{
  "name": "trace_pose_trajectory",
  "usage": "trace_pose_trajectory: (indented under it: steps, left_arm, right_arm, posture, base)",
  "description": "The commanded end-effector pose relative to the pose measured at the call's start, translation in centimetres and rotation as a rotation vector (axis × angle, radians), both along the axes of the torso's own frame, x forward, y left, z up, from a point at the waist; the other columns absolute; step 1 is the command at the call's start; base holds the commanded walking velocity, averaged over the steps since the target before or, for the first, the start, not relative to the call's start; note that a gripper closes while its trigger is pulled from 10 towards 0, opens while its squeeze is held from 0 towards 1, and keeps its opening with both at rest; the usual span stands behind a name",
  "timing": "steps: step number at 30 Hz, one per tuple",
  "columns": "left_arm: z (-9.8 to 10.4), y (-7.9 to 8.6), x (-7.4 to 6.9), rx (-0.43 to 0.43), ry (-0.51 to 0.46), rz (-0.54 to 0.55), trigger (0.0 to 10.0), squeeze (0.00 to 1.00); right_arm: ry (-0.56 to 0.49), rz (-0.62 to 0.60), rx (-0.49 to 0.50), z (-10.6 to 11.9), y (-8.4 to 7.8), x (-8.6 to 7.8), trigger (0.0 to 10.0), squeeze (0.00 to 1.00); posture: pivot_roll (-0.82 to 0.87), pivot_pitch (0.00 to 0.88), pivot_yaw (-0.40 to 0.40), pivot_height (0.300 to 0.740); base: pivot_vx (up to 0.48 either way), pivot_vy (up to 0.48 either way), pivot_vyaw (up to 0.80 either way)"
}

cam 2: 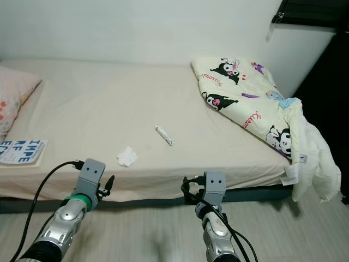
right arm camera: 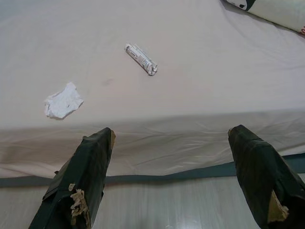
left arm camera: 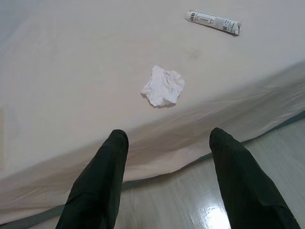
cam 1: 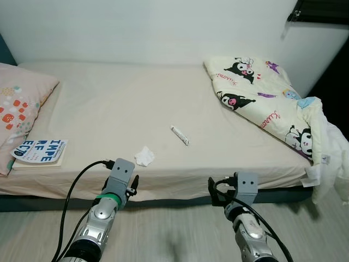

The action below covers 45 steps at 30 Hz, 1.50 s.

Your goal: Clean up the room

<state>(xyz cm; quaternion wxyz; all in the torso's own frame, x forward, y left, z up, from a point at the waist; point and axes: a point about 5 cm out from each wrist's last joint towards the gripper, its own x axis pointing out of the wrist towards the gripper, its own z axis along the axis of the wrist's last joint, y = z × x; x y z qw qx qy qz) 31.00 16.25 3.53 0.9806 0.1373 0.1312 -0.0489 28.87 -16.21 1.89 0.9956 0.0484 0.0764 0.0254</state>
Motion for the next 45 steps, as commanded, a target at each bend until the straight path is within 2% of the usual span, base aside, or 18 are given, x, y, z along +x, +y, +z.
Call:
trace_pose_trajectory:
  steps: [1, 18, 34, 45]
  left_arm:
    - [-0.2, -0.19, -0.11, -0.005, 0.013, -0.003, 10.0, 0.0]
    - [0.08, -0.09, 0.0, -0.029, 0.001, 0.013, 10.0, 0.0]
    - [0.34, -0.17, 0.07, -0.007, -0.023, -0.015, 10.0, 0.0]
    - [0.35, -0.4, -0.03, -0.001, -0.026, -0.04, 10.0, 0.0]
  right_arm:
    - [0.011, -0.01, 0.004, -0.32, -0.25, -0.26, 10.0, 0.0]
    - [0.004, -0.011, 0.003, -0.24, -0.51, -0.33, 10.0, 0.0]
    - [0.009, -0.005, 0.007, -0.26, -0.26, -0.25, 10.0, 0.0]
    - [0.013, -0.007, 0.009, -0.39, -0.16, -0.37, 10.0, 0.0]
  posture:
    - [0.06, 0.028, -0.019, 0.74]
    - [0.05, 0.044, -0.025, 0.74]
    - [0.05, 0.043, -0.023, 0.74]
    - [0.05, 0.044, -0.019, 0.74]
  base:
    - [0.0, 0.0, 0.0]
    - [0.0, 0.0, 0.0]
    - [0.0, 0.0, 0.0]
    - [0.0, -0.406, 0.0]
